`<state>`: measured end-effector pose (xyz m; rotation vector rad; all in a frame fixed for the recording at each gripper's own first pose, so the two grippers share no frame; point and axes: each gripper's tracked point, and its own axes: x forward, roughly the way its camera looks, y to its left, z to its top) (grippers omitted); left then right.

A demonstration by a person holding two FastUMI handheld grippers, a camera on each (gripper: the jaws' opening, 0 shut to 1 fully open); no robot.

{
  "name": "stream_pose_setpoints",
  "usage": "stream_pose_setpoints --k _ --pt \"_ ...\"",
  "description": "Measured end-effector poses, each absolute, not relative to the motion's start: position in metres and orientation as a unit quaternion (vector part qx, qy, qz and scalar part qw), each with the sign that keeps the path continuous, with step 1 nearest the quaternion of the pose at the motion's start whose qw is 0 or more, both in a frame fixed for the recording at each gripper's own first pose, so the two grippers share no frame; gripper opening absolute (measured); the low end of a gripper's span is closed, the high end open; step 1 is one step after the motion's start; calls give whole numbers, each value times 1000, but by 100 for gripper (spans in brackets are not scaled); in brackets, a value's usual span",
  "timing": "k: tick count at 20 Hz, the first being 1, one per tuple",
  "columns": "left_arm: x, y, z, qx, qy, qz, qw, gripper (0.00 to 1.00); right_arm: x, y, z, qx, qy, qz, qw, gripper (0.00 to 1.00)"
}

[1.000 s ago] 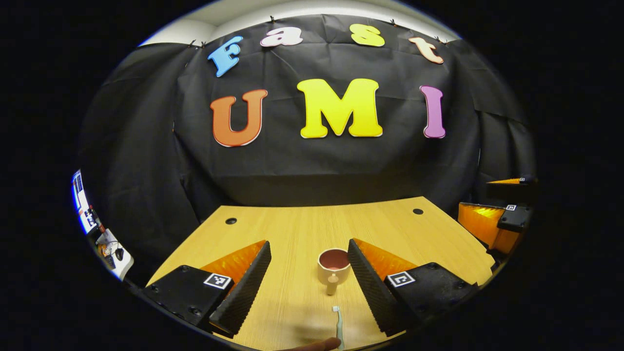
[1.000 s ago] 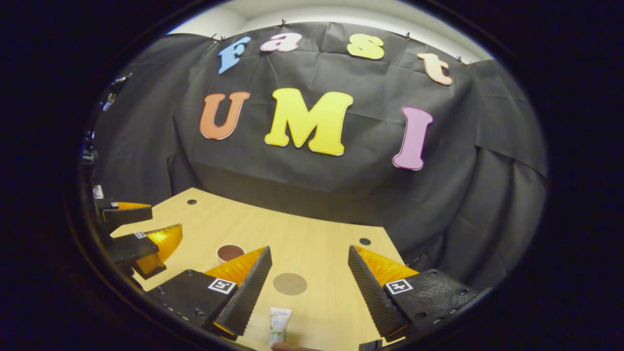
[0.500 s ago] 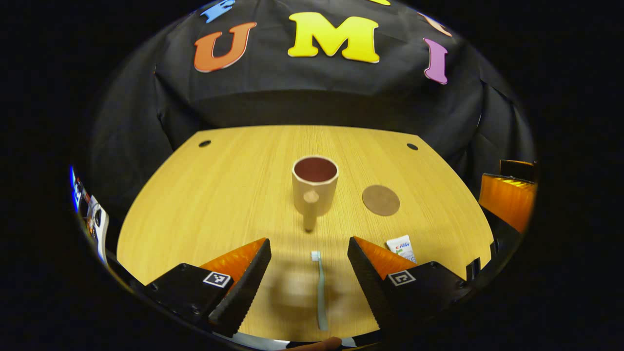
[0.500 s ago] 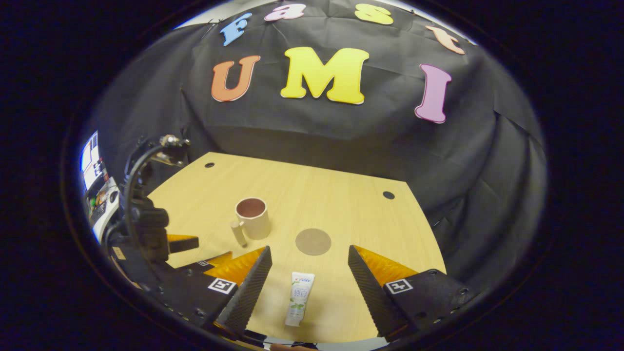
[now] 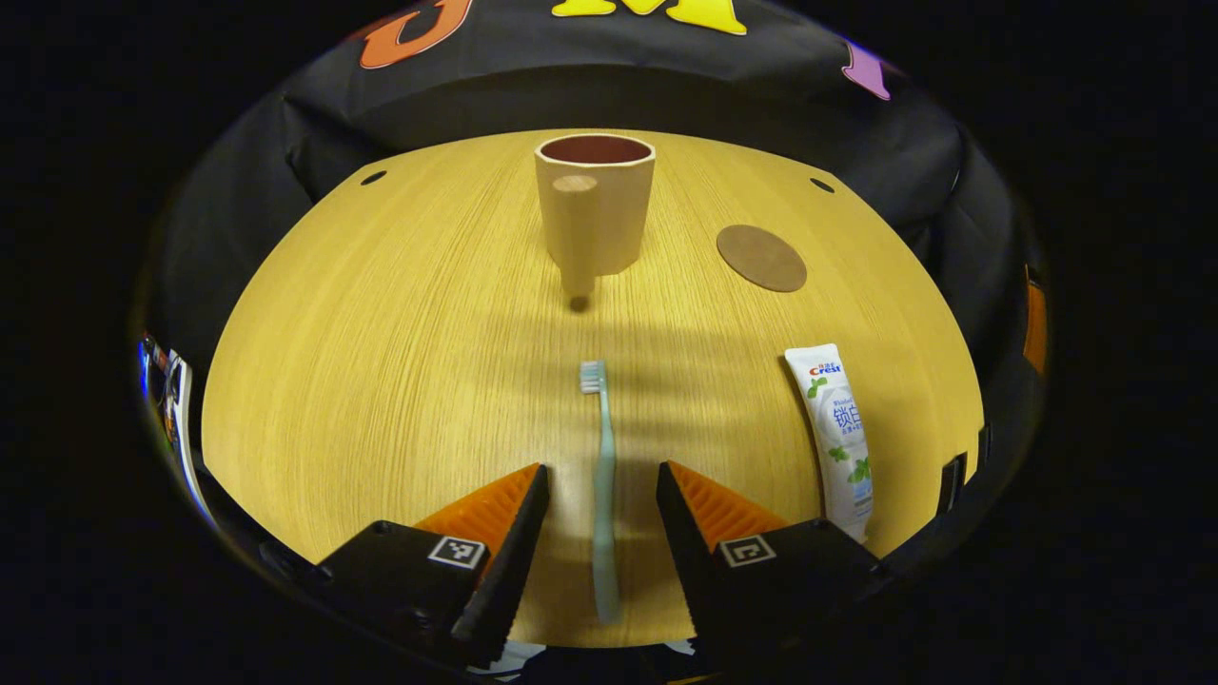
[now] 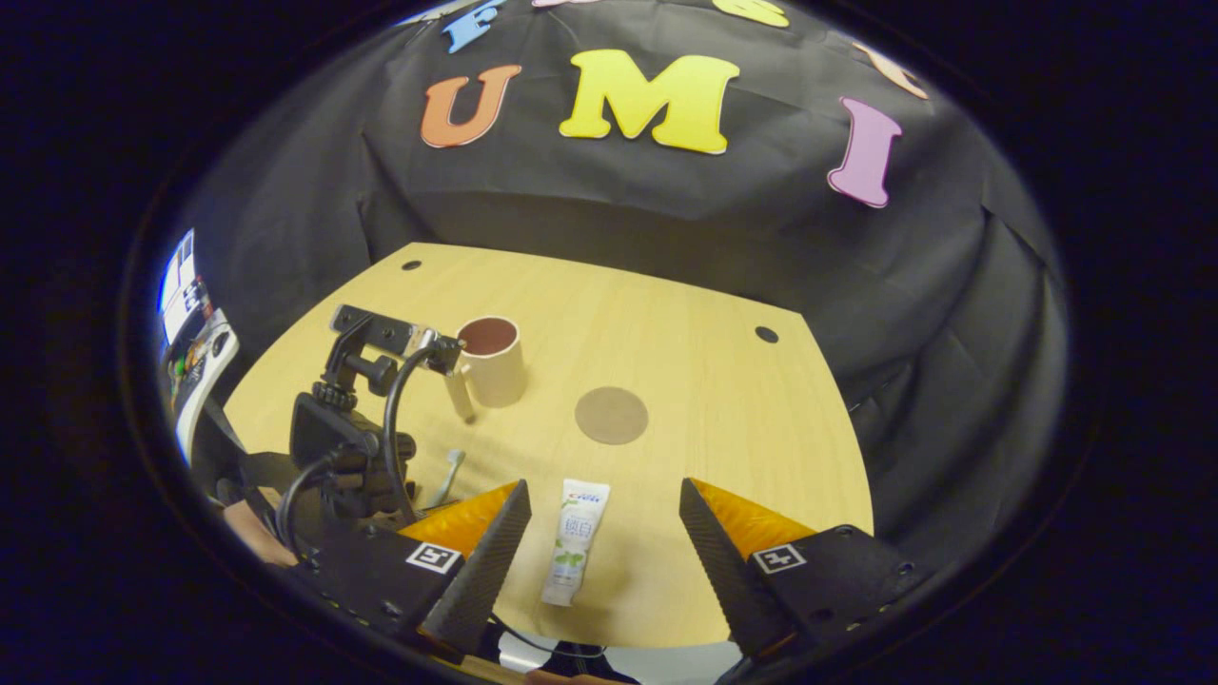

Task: Put the toothbrush and toothpaste on the desktop into the cup, then pick up the cup and place it on the coaster on the desktop.

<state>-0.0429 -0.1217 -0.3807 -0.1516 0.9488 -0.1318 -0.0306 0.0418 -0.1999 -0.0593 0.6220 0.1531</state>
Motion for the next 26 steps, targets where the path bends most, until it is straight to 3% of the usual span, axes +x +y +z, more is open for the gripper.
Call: stream_pose_setpoints --k 3,5,8,9,15,22,26 --pt "-40 -123 -388 -69 457 -56 885 58 -32 41 -205 -35 314 76 946 95" --pt "-45 -119 -379 -74 459 -51 884 24 -34 44 -209 -34 324 78 942 95" --pt "-46 -118 -378 -81 462 -56 882 20 -35 48 -223 -33 345 80 935 95" --pt "-47 -118 -378 -85 463 -59 880 12 -35 48 -229 -29 356 80 931 95" --pt "-50 -103 -367 -78 463 -75 880 8 -40 48 -265 -13 417 71 906 95" --pt "-37 -64 -296 -90 379 -55 919 8 -46 60 -316 2 486 66 871 95" --pt "-29 -46 -253 -83 318 -51 943 8 -43 69 -339 7 513 65 856 88"
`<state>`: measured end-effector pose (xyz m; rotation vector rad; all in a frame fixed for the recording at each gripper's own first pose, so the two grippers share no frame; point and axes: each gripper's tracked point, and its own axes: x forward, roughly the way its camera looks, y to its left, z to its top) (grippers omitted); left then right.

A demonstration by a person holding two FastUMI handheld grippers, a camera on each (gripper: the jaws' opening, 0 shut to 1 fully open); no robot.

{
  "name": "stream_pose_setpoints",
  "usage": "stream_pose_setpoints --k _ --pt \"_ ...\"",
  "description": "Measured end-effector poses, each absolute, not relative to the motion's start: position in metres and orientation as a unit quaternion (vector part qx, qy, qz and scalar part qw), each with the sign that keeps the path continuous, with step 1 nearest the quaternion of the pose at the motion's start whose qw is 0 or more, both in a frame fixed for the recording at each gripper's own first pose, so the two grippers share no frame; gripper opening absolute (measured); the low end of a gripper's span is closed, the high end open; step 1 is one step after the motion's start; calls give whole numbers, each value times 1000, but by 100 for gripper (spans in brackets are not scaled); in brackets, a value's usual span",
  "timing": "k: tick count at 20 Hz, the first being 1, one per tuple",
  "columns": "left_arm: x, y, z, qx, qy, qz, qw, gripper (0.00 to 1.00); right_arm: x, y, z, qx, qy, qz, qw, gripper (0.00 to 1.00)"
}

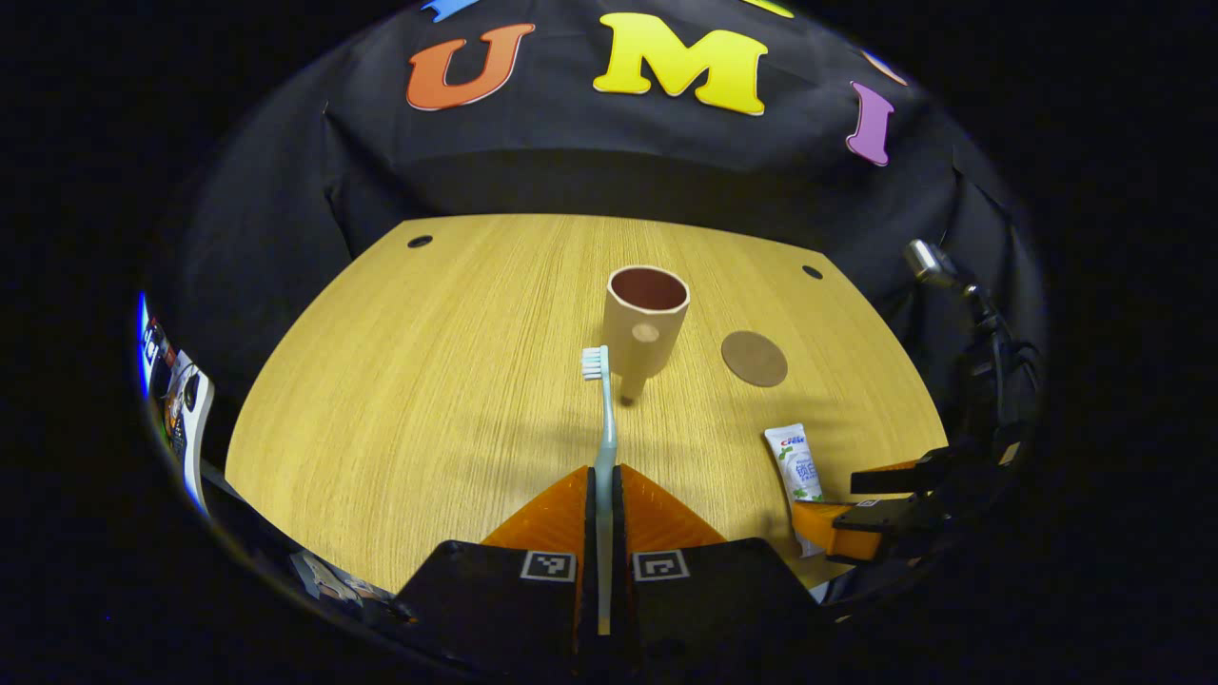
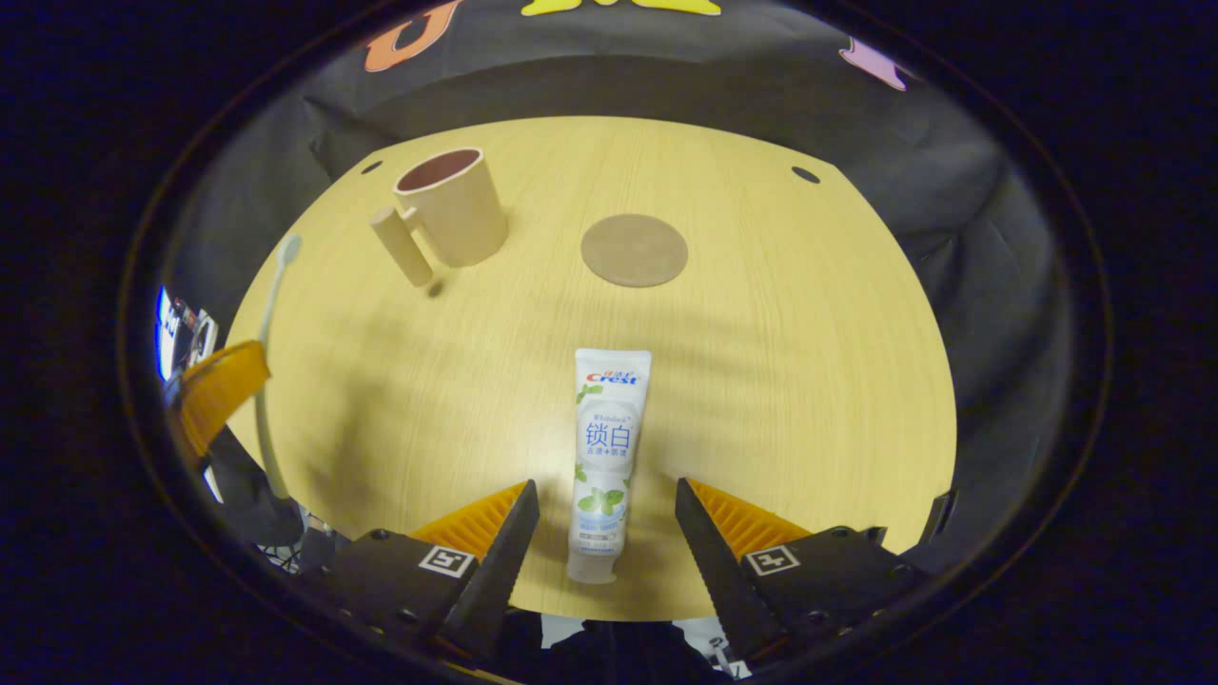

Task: Put the toothbrush and toothpaste on the desktop into the cup, then pick up the cup and place it on the coaster on the desktop.

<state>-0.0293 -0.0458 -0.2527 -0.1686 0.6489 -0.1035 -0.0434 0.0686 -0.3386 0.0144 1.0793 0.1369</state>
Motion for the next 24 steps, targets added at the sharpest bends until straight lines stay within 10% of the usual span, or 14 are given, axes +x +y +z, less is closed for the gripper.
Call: stream_pose_setpoints --k 12,24 --pt "30 -20 -112 -86 129 -100 983 8 -39 75 -367 60 550 52 832 34" --pt "135 -40 -96 -85 78 -122 986 8 -25 72 -343 144 428 76 889 34"
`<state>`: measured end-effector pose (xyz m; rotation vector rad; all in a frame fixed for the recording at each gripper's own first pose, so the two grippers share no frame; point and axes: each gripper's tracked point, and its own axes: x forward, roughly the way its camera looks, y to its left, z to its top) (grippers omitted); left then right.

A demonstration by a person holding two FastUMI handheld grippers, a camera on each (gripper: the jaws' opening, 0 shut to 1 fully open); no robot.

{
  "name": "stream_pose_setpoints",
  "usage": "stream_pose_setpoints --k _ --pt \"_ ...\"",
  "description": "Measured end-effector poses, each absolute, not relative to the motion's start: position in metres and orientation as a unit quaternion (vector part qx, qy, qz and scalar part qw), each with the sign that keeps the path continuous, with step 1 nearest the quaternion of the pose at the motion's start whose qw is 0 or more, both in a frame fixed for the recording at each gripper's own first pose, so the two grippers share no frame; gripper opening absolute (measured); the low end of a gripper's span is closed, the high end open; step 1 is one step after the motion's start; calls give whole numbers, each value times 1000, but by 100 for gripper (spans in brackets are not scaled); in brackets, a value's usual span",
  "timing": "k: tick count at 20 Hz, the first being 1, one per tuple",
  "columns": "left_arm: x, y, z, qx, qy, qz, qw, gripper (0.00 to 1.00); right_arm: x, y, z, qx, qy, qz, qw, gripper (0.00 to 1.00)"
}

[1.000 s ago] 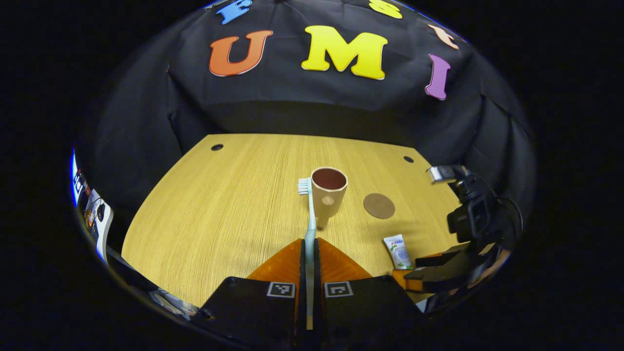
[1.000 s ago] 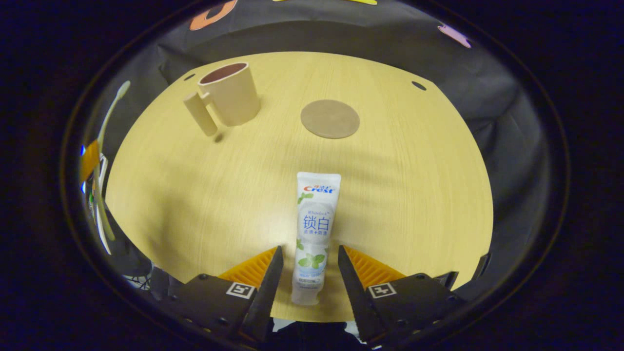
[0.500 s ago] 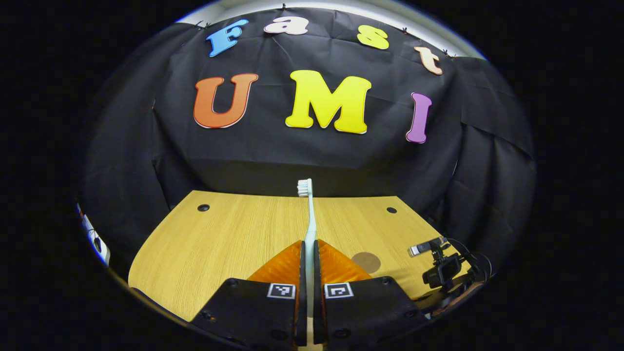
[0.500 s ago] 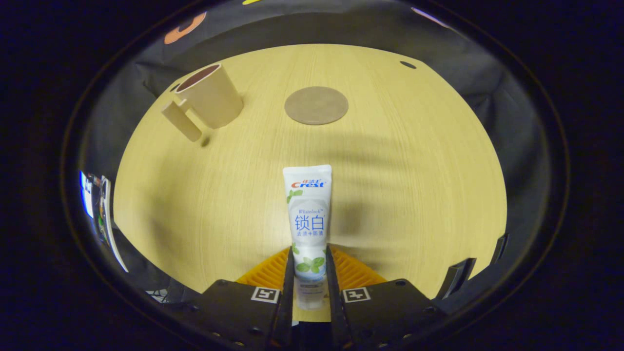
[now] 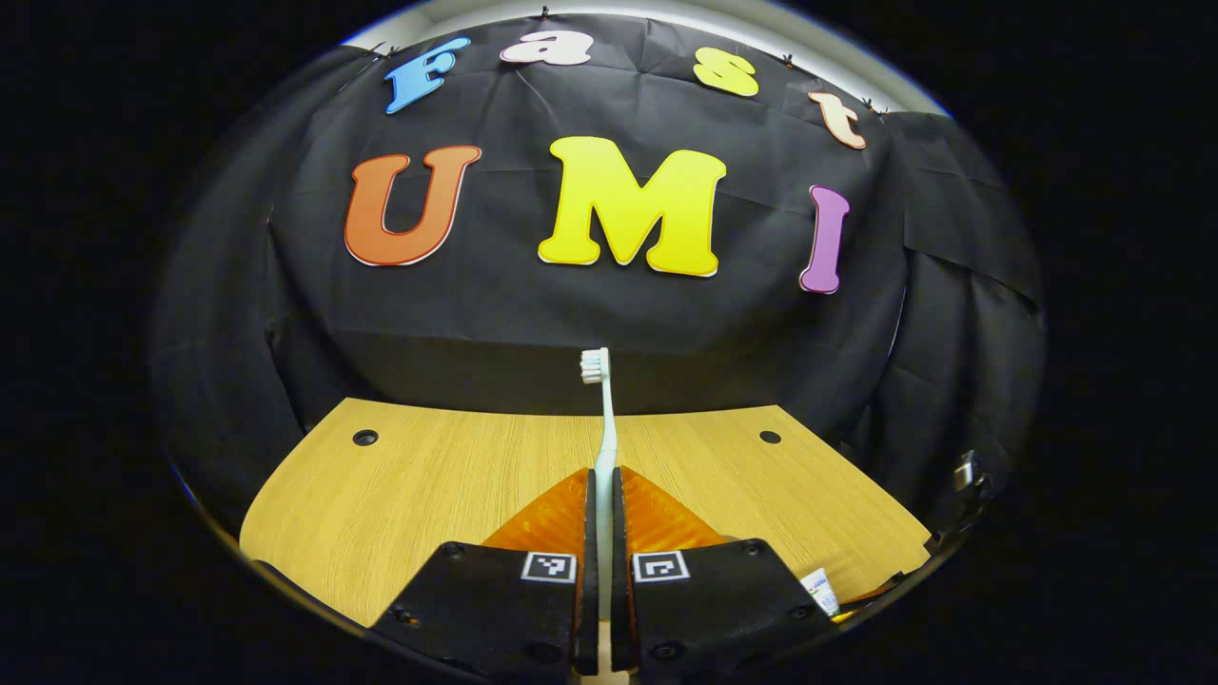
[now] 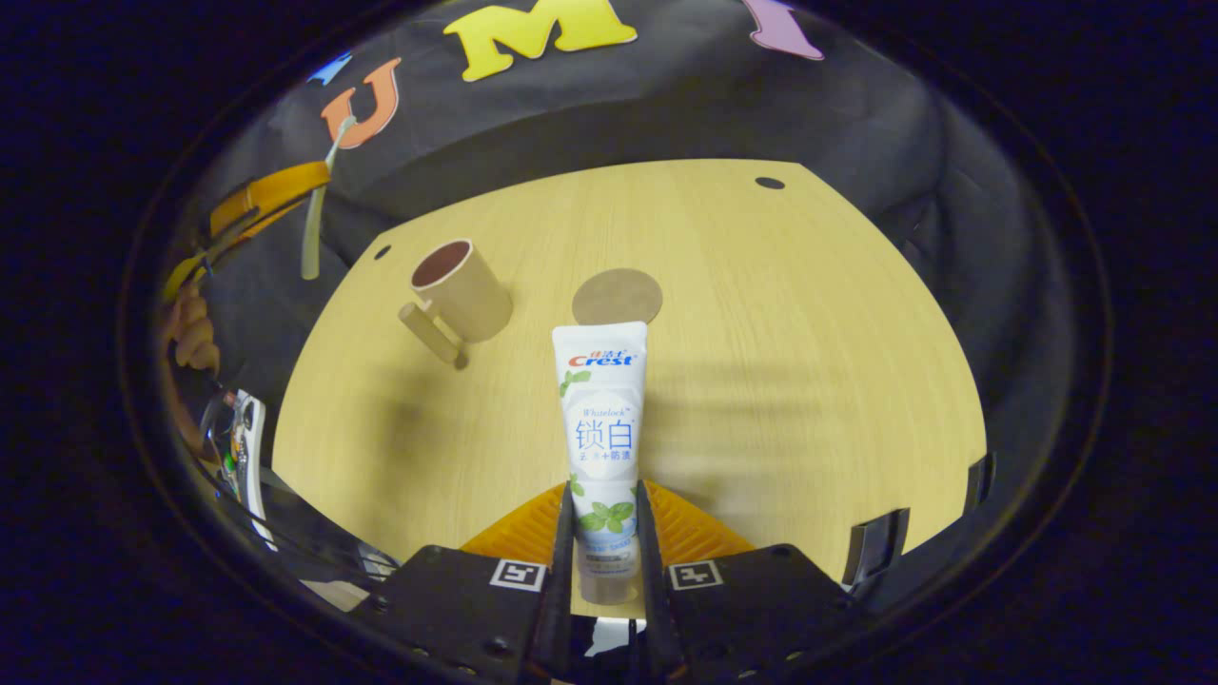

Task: Put the toothbrush and toothpaste on the desktop into the cup, then pick up the cup and place it on the coaster on the desktop.

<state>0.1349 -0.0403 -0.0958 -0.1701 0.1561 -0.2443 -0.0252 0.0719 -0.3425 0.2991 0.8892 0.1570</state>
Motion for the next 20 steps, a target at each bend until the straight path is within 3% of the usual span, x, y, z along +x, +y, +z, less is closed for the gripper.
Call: stream_pose_setpoints --k 1,7,10,20 --pt "144 -43 -97 -86 70 -121 987 8 -25 72 -343 148 419 68 893 30" --pt "176 -71 -108 -86 13 -123 989 8 -22 79 -351 157 413 3 897 32" --pt "181 -86 -134 -74 19 -132 988 8 -22 82 -354 152 418 -19 896 32" --pt "185 -75 -161 -69 40 -105 991 11 -20 80 -353 125 413 -6 902 32"
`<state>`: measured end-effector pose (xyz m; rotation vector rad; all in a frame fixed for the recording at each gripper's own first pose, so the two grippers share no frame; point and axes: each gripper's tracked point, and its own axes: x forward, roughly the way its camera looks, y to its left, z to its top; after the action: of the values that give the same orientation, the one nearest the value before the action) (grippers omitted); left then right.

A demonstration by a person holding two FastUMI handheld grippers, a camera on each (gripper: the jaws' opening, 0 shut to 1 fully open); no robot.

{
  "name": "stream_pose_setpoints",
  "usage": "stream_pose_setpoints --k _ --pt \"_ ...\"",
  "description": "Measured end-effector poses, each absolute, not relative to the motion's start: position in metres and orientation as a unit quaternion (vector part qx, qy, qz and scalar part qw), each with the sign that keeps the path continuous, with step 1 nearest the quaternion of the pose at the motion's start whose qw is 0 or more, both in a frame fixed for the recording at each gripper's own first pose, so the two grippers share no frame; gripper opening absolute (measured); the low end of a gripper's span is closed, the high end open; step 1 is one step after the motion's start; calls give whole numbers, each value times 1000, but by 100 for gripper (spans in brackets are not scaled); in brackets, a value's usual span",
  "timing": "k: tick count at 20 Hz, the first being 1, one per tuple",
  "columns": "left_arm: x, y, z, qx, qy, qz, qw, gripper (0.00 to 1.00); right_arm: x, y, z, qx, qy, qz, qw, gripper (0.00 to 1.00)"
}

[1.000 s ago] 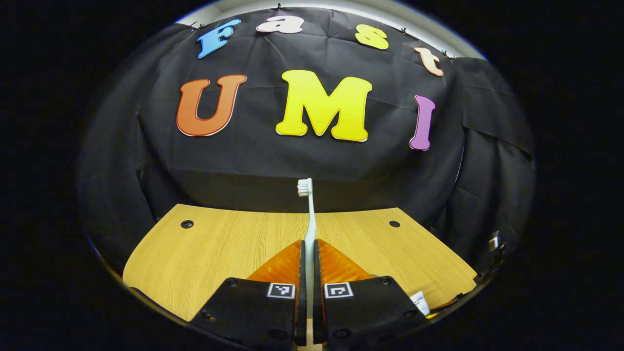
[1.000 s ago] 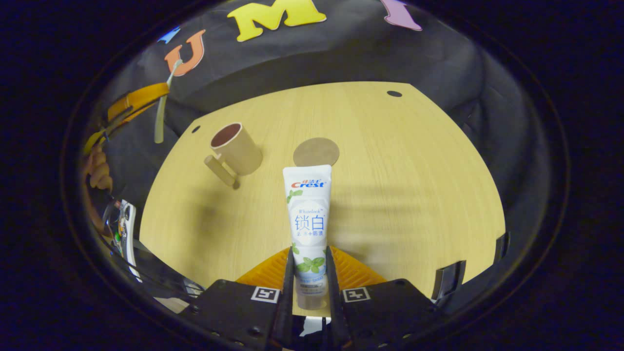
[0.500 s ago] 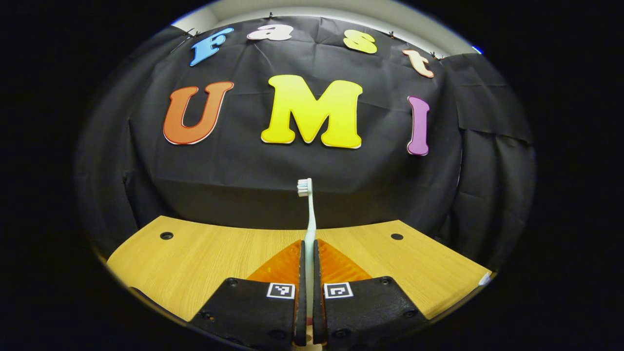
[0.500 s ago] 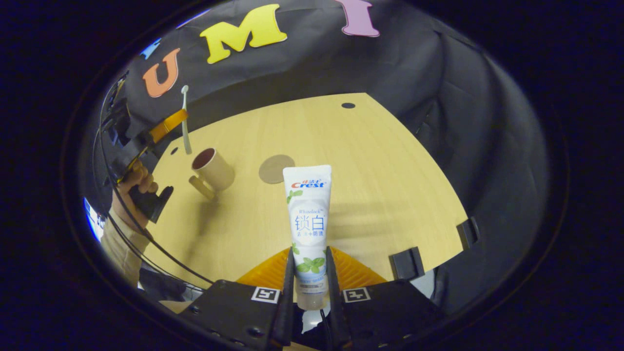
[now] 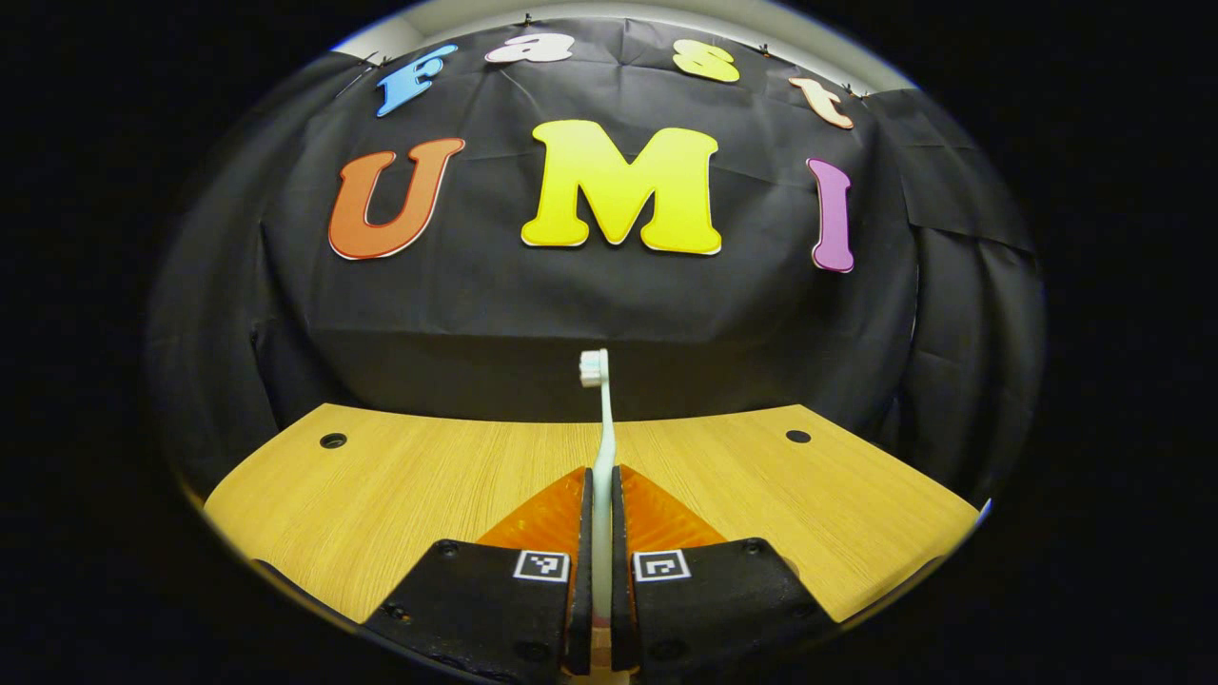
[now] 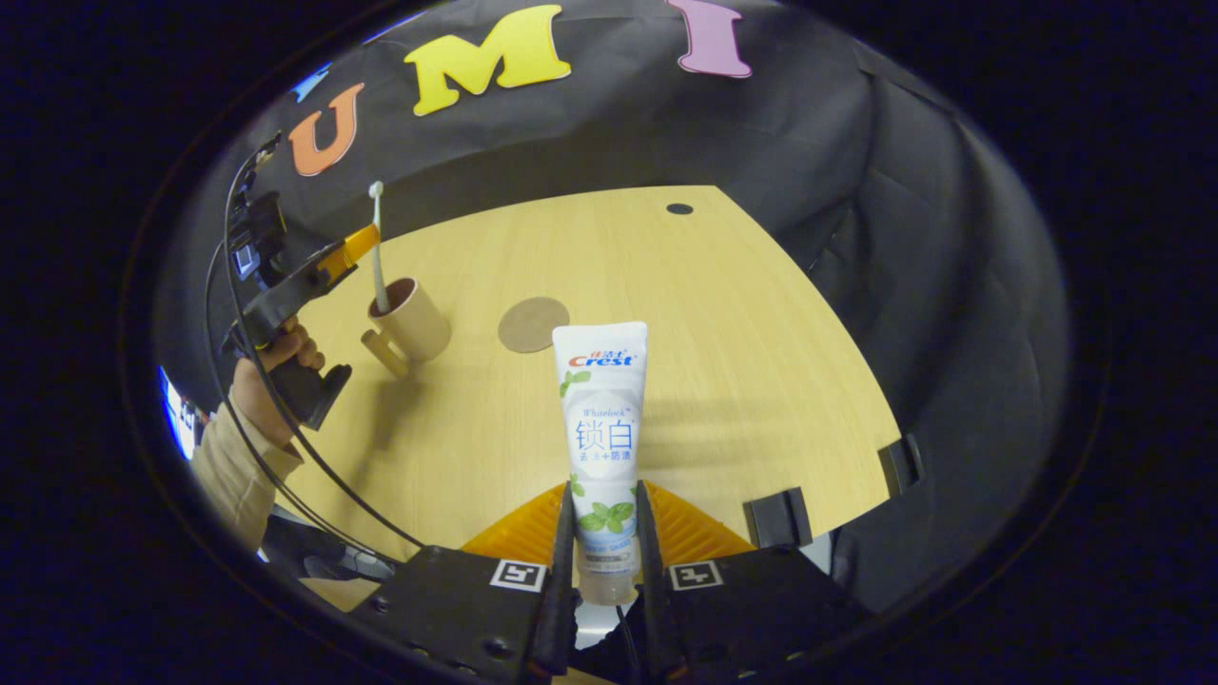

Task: Put the toothbrush and toothpaste on the desktop into the cup, then pick up the cup and place it on the coaster on the desktop.

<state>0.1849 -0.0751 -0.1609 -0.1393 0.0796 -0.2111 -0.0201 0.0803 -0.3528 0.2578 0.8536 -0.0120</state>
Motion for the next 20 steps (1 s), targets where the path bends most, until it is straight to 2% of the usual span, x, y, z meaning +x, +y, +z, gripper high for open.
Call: stream_pose_setpoints --k 1,2,3,4,5,6,7,8,9,13,20 --pt "183 -75 -161 -72 42 -109 991 12 -19 82 -353 122 414 -1 902 32" --pt "179 -77 -163 -75 47 -114 990 18 -17 86 -352 119 414 4 903 32" --pt "177 -74 -167 -74 54 -111 990 30 -14 89 -350 117 413 8 903 32" --pt "173 -71 -171 -72 65 -106 990 36 -12 94 -348 115 412 12 904 32" --pt "169 -68 -175 -73 75 -105 989 53 -9 97 -346 113 410 16 905 32" --pt "162 -65 -175 -78 81 -108 988 61 -8 100 -344 111 408 20 906 32" --pt "156 -63 -174 -86 85 -112 986 76 -4 103 -342 111 407 24 906 32" --pt "150 -56 -171 -92 83 -106 987 85 -1 107 -340 112 405 28 907 34" --pt "144 -48 -168 -95 84 -99 987 97 4 111 -337 113 402 31 908 32" --pt "117 -22 -155 -105 84 -84 987 98 28 131 -314 117 376 45 918 30" --pt "61 37 -128 -106 76 -55 990 98 101 200 -244 131 288 105 943 34"
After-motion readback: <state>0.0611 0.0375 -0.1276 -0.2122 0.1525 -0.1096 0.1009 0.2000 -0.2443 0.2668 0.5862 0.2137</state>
